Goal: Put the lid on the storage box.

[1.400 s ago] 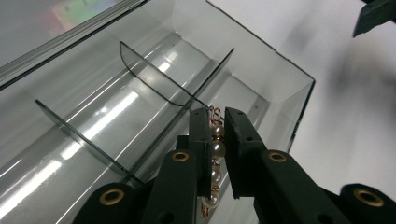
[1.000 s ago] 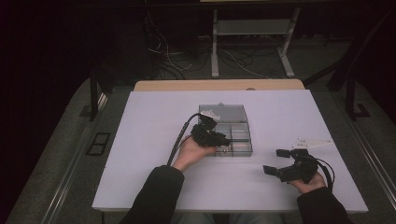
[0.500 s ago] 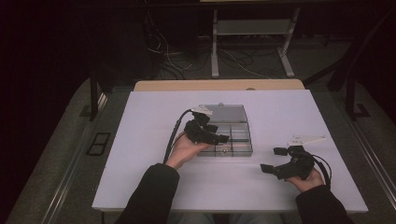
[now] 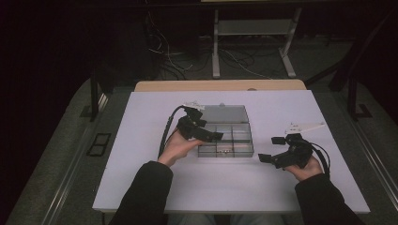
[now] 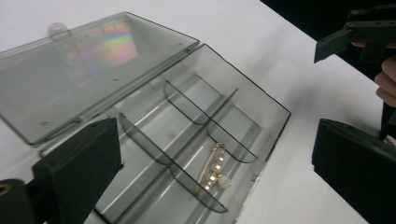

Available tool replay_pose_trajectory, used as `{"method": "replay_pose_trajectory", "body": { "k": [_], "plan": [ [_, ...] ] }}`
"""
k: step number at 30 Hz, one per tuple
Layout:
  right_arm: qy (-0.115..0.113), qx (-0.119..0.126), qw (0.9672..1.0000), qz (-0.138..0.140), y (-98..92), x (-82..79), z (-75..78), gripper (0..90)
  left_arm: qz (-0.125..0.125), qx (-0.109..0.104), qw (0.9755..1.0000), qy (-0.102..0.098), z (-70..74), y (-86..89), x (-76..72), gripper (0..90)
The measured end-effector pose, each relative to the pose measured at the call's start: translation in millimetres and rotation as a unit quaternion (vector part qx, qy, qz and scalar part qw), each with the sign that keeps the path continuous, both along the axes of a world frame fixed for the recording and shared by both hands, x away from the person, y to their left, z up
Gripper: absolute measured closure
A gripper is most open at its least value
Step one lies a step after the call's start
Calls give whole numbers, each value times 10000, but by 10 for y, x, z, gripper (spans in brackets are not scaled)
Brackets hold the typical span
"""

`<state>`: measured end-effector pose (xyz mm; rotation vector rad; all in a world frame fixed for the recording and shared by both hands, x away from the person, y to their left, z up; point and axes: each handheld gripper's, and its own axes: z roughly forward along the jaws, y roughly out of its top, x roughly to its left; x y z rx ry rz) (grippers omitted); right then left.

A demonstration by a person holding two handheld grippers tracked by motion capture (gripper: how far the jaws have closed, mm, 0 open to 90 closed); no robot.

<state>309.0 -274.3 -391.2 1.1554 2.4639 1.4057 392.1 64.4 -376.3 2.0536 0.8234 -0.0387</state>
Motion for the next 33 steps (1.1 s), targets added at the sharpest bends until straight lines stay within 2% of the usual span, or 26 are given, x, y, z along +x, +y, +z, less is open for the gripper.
{"method": "replay_pose_trajectory", "body": {
  "k": [5, 12, 17, 22, 33],
  "plan": [
    [-58, -16, 10000, 15, 42, 139, 68, 4, 142, -84, 9999, 20, 21, 44, 55, 0],
    [-88, -97, 9999, 56, 107, 323, 159, 4, 73, 45, 9999, -84, 102, 85, 149, 0],
    [-100, -133, 9998, 91, 155, 437, 222, 4, 116, 38, 9998, -136, 178, 111, 218, 0],
    [-91, -202, 9997, 54, 189, 562, 272, 4, 142, 161, 9996, -183, 236, 139, 300, 0],
    [-45, -297, 9995, 23, 297, 859, 296, 4, 275, 313, 9990, -155, 246, 149, 473, 0]
  ]
}}
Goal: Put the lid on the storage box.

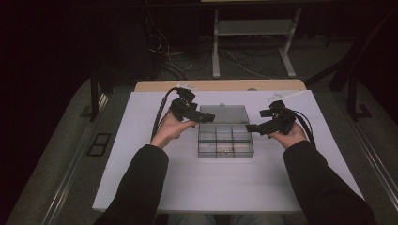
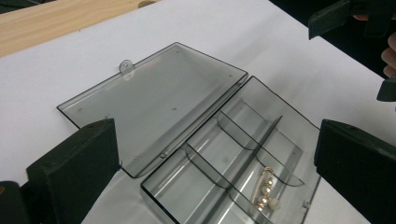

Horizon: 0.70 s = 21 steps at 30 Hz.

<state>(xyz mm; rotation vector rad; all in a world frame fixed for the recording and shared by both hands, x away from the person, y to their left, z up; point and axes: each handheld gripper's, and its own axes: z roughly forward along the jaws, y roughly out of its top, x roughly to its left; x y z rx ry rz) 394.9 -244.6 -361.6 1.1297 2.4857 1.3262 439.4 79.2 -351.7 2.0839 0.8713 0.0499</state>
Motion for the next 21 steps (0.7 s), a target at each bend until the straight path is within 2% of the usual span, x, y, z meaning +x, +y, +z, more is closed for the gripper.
{"method": "replay_pose_trajectory", "body": {
  "k": [3, 7, 11, 17, 21],
  "plan": [
    [14, 3, 10000, -34, 10, 68, -3, 4, 100, 114, 9999, 46, -43, -7, 52, 0],
    [51, 87, 9999, -132, 24, 182, -72, 4, 140, 27, 9998, 159, -128, -6, 128, 0],
    [150, 37, 9997, -203, 43, 273, -168, 4, 238, -94, 9994, 219, -219, 8, 210, 0],
    [277, -87, 9992, -279, 55, 358, -298, 4, 331, -93, 9990, 299, -333, 34, 289, 0],
    [304, -67, 9988, -376, 38, 419, -365, 4, 444, -252, 9983, 294, -384, 29, 325, 0]
  ]
}}
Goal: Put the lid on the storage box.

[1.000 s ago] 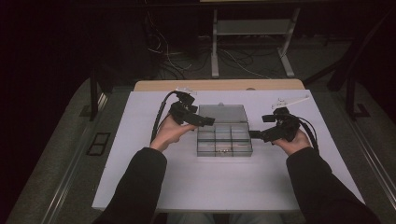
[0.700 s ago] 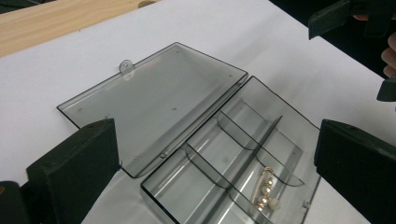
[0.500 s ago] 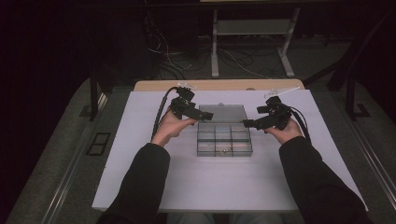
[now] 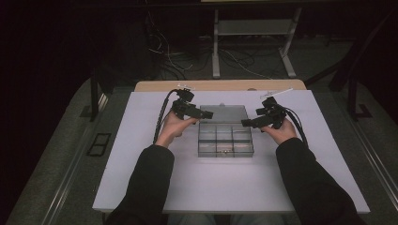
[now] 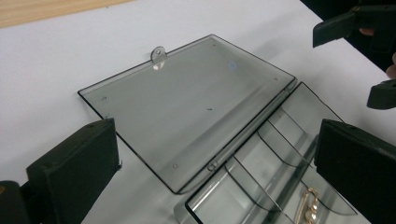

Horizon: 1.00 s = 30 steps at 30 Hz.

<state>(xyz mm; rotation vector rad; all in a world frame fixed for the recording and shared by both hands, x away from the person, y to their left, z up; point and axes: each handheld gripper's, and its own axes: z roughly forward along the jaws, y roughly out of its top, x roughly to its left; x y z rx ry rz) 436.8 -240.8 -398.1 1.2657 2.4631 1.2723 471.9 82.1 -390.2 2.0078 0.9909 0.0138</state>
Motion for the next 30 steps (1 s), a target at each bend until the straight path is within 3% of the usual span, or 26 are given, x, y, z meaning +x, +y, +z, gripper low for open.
{"method": "replay_pose_trajectory", "body": {
  "k": [7, 11, 14, 21, 26, 29, 30],
  "plan": [
    [31, 147, 9997, -171, -21, 84, -78, 4, 160, -70, 9998, 103, -121, 9, 82, 0],
    [62, 178, 9994, -289, -34, 124, -129, 4, 304, -258, 9989, 260, -197, 24, 109, 0],
    [86, 174, 9991, -373, -38, 163, -176, 4, 404, -230, 9985, 283, -241, 40, 132, 0],
    [288, 664, 9954, -633, -71, 280, -341, 4, 573, -299, 9968, 471, -346, 104, 186, 0],
    [329, 670, 9945, -735, -61, 305, -383, 5, 647, -414, 9954, 580, -396, 132, 193, 7],
    [352, 606, 9942, -816, -58, 307, -377, 8, 668, -404, 9947, 663, -428, 130, 184, 76],
    [365, 605, 9940, -830, -58, 306, -376, 68, 688, -427, 9943, 701, -438, 128, 180, 97]
  ]
}}
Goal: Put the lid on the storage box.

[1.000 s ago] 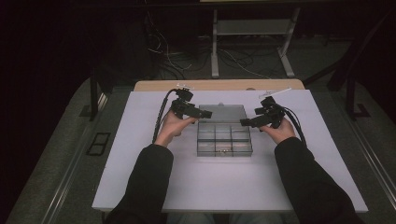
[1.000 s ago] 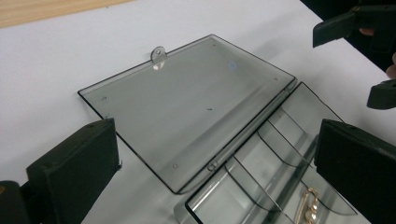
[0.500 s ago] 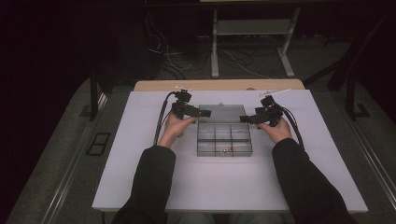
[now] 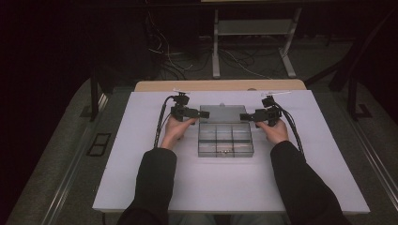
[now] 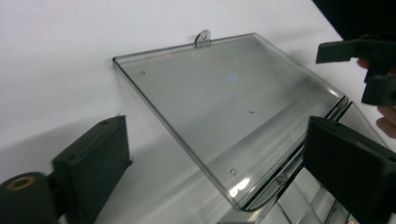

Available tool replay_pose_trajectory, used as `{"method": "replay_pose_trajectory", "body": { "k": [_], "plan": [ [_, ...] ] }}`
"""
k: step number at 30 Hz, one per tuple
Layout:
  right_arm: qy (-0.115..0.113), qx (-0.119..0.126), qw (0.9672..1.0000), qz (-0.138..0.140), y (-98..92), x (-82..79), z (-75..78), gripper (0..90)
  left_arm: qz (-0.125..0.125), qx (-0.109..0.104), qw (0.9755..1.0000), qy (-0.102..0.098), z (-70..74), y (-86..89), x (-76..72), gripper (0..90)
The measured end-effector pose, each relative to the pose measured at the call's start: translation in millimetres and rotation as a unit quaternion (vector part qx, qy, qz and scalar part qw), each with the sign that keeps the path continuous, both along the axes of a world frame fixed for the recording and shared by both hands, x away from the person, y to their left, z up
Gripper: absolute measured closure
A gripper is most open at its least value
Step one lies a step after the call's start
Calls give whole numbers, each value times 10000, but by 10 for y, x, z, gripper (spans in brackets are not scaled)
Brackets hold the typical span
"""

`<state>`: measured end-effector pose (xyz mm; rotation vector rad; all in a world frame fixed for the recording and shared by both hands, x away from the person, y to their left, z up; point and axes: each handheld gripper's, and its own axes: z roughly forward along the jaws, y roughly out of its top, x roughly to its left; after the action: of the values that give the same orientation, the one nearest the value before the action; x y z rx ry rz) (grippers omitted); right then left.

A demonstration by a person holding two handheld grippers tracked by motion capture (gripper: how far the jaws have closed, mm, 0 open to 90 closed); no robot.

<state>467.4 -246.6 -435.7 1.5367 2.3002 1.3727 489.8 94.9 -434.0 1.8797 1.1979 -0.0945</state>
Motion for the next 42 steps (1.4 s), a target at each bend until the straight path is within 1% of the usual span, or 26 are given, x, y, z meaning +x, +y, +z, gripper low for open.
{"method": "replay_pose_trajectory", "body": {
  "k": [1, 2, 4, 6, 8, 13, 16, 19, 21, 23, 24, 26, 28, 29, 31, 33, 36, 39, 40, 41, 42],
  "plan": [
    [2, 44, 10000, 16, -6, -1, 3, 157, -15, -28, 10000, 4, -13, 4, 0, 120],
    [2, 112, 9999, -3, -14, -1, 4, 175, 6, -80, 10000, 44, -22, 3, -3, 142],
    [38, 215, 9998, -27, -25, 2, 5, 183, -14, -150, 9998, 114, -42, 3, -2, 161],
    [64, 214, 9997, -38, -30, 5, 5, 235, -18, -138, 9998, 125, -58, -1, -2, 188],
    [107, 215, 9997, -35, -32, 9, -4, 238, -30, -154, 9997, 169, -77, -5, -1, 214],
    [272, 267, 9993, 2, -28, 21, -43, 307, -79, -178, 9996, 224, -125, -14, -7, 257],
    [383, 308, 9988, 90, -23, 34, -69, 340, -78, -283, 9991, 294, -141, -7, -9, 298],
    [472, 267, 9984, 130, -19, 38, -79, 360, -86, -318, 9989, 347, -141, -13, -12, 341],
    [487, 283, 9984, 105, -24, 42, -84, 366, -58, -337, 9987, 370, -142, -14, -15, 354],
    [491, 285, 9983, 99, -26, 46, -92, 374, 28, -400, 9984, 409, -147, -14, -24, 376],
    [514, 297, 9982, 94, -26, 47, -93, 382, 17, -412, 9984, 391, -154, -5, -23, 381],
    [536, 315, 9980, 71, -21, 50, -99, 396, 28, -478, 9981, 400, -164, 5, -28, 391],
    [546, 358, 9978, 82, -17, 53, -110, 421, 103, -551, 9975, 434, -171, 11, -34, 406],
    [567, 395, 9976, 89, -14, 55, -115, 422, 107, -548, 9975, 424, -172, 16, -34, 414],
    [559, 395, 9976, 85, -16, 58, -118, 433, 155, -555, 9976, 395, -167, 20, -37, 435],
    [543, 417, 9976, 79, -32, 62, -112, 467, 190, -555, 9978, 310, -153, 25, -45, 465],
    [550, 493, 9972, 82, -56, 67, -110, 493, 268, -562, 9978, 215, -131, 34, -54, 513],
    [597, 690, 9958, 117, -59, 67, -112, 535, 356, -617, 9974, 86, -102, 41, -70, 575],
    [599, 705, 9956, 135, -50, 65, -108, 537, 349, -594, 9976, 48, -89, 44, -74, 591],
    [579, 698, 9958, 154, -37, 60, -102, 539, 371, -587, 9976, 19, -77, 43, -78, 603],
    [512, 671, 9963, 146, -26, 58, -94, 545, 393, -600, 9974, -11, -65, 44, -82, 616]
  ]
}}
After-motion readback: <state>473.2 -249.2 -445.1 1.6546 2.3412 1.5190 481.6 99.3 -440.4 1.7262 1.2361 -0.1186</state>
